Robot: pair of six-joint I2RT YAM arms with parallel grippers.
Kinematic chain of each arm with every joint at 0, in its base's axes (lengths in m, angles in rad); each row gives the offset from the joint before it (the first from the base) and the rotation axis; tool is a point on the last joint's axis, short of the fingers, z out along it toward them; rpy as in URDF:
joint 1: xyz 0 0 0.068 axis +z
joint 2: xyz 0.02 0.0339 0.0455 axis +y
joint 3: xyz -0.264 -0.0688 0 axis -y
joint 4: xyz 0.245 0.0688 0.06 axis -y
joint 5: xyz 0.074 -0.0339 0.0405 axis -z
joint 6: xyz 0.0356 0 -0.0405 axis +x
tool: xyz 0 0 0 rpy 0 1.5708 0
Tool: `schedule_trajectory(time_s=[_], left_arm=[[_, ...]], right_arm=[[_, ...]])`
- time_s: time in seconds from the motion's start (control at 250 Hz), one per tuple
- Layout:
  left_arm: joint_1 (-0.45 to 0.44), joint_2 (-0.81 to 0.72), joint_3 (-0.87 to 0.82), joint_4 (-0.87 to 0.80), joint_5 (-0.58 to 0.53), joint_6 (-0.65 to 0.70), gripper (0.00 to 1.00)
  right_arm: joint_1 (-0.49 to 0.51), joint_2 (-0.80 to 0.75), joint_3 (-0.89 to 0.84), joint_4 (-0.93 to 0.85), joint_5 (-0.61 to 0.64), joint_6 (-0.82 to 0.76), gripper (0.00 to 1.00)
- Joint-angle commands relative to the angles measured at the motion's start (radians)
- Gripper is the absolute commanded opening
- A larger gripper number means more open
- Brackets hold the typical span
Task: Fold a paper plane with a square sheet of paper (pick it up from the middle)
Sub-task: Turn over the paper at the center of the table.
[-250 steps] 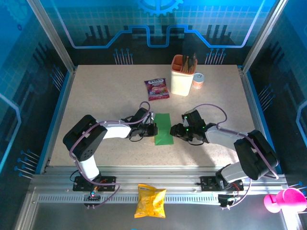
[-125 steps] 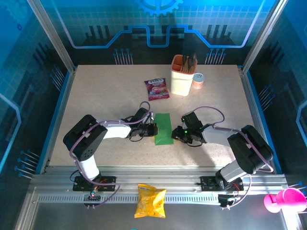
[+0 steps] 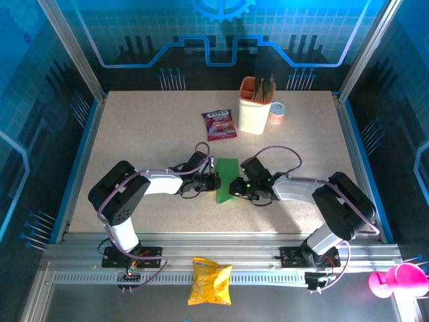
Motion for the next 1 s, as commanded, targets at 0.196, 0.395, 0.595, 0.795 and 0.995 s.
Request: schedule_trajectory(time_s=[0.196, 0.395, 0.595, 0.795, 0.995], left_arm=[[0.009, 0.016, -0.032, -0.048, -0.004, 0.008, 0.0], [0.008, 0.016, -0.032, -0.05, -0.003, 0.01, 0.0], [0.008, 0.016, -0.032, -0.051, -0.001, 0.01, 0.0], [0.008, 0.019, -0.032, -0.053, -0.002, 0.009, 0.0], [0.008, 0.014, -0.031, -0.054, -0.006, 0.007, 0.0]], right_arm=[[0.013, 0.018, -0.008, 0.11, -0.051, 0.028, 0.45], [-0.067, 0.006, -0.074, 0.249, -0.089, 0.032, 0.49], [-0.13, 0.033, -0.097, 0.366, -0.142, 0.02, 0.48], [-0.16, 0.08, -0.106, 0.449, -0.188, 0.036, 0.44], [-0.16, 0.142, -0.122, 0.54, -0.23, 0.077, 0.24]])
